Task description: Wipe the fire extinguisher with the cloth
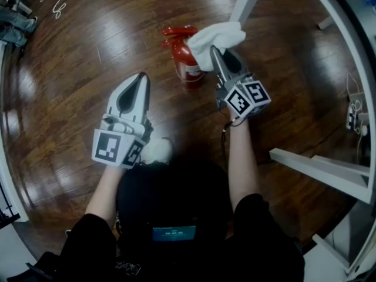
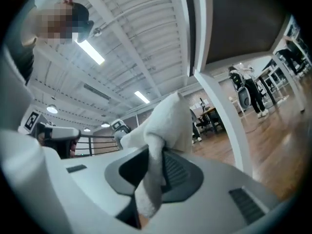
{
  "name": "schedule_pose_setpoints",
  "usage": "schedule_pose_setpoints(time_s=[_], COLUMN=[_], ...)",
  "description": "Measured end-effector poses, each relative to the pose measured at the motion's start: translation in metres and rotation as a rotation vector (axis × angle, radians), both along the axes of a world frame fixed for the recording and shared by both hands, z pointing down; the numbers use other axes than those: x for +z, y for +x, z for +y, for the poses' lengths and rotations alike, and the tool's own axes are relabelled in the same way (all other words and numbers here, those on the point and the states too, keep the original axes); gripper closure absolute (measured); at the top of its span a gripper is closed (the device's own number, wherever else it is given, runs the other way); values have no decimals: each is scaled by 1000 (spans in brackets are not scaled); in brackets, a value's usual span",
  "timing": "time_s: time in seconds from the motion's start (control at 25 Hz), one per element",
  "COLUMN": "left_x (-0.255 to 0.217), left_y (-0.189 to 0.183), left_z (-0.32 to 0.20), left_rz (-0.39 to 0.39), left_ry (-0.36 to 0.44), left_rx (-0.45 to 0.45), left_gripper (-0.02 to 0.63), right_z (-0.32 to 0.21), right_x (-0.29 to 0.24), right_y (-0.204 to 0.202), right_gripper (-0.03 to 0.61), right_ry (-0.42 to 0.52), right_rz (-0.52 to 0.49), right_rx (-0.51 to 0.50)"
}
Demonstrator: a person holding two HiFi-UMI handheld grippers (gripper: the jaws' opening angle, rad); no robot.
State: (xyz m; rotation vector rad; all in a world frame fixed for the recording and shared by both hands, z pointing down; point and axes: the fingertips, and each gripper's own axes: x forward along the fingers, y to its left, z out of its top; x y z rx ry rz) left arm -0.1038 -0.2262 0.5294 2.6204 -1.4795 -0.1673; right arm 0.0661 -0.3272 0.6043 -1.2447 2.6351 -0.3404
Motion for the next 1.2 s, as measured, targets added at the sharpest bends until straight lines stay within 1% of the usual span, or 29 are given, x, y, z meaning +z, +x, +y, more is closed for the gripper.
schedule_pose_setpoints(time_s=[0.08,0.12,0.2,0.32,0.44,0.64,0.72,0.76,0.84,0.92,1.08,1.16,1.2], left_x=[-1,-1,-1,3,3,-5,-5,-4,-3,-2,-3,-4,-4], left_y=[0,0,1,2,2,6,8,8,6,3,1,2,3], left_z=[2,2,2,6,8,15,18,20,21,20,21,22,22], left_rz=[7,10,14,19,22,18,16,13,12,14,32,38,40], left_ry=[-4,-5,-7,-23,-25,12,15,12,9,9,11,14,16], left_rx=[-6,-5,5,20,25,39,45,47,43,33,21,21,21], left_gripper=[614,614,614,614,614,614,614,614,614,614,614,614,614], right_z=[-2,-3,-1,8,11,-2,0,2,7,13,33,38,40], right_x=[25,34,44,59,106,211,230,228,201,153,36,-10,-24], right_y=[-5,-6,-1,4,7,10,12,12,15,16,3,-8,-15], right_gripper=[497,497,497,497,497,497,498,497,497,497,495,494,494], right_ry=[-44,-56,-64,-86,-164,-361,-405,-402,-350,-255,-29,43,61], right_rz=[3,-17,-67,-77,-23,55,88,98,77,24,-67,-87,-84], right_rx=[2,9,28,49,65,106,102,97,92,83,26,1,-6])
